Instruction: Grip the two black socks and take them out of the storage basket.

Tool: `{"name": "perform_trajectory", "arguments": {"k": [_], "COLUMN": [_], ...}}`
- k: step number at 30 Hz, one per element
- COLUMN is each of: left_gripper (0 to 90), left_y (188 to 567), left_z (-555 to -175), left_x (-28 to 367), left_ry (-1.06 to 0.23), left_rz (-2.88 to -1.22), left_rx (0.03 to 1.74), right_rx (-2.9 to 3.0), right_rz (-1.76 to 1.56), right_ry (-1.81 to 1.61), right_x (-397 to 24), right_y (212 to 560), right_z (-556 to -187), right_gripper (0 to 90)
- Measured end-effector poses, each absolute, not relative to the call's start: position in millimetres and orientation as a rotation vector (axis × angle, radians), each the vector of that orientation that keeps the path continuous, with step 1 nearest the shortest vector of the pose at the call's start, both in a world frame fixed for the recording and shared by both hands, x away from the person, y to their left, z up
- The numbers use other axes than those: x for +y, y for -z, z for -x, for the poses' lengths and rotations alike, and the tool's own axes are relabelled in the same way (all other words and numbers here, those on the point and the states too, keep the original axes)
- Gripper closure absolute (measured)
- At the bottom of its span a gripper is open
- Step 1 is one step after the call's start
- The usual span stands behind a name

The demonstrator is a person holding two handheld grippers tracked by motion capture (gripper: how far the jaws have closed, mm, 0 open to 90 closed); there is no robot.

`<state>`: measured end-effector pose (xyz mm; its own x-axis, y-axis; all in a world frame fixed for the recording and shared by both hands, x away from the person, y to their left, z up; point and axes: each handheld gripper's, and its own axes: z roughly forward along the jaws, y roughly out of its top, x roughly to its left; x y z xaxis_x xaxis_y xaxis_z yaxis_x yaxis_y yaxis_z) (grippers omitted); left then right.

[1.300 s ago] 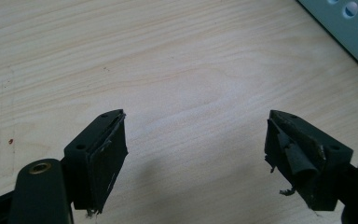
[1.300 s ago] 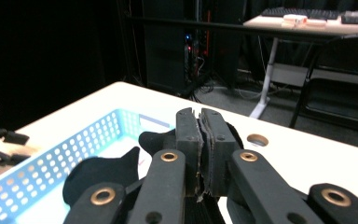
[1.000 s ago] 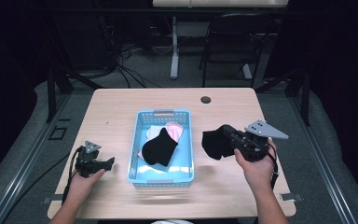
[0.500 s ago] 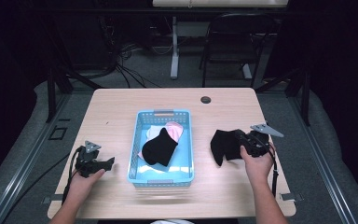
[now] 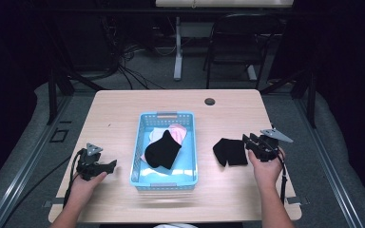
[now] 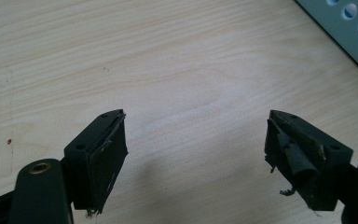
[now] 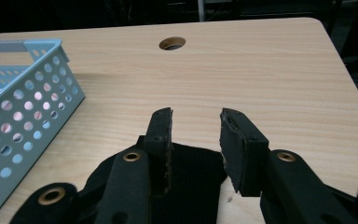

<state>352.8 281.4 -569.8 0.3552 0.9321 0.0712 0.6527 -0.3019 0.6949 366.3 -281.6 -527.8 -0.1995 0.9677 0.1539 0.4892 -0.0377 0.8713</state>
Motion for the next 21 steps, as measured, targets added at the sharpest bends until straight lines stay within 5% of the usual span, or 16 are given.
{"name": "perform_trajectory", "arguments": {"k": [21], "left_gripper": [20.8], "left_y": [569], "left_z": [-352], "left_x": [282], "left_ry": [-0.645], "left_rz": [-2.052], "left_rx": [1.376], "right_rx": [1.834], "right_rz": [-1.379], "right_ry": [-1.242], "right_x": [-248], "right_y": [501], "right_z": [-364], "right_gripper": [61.3]}}
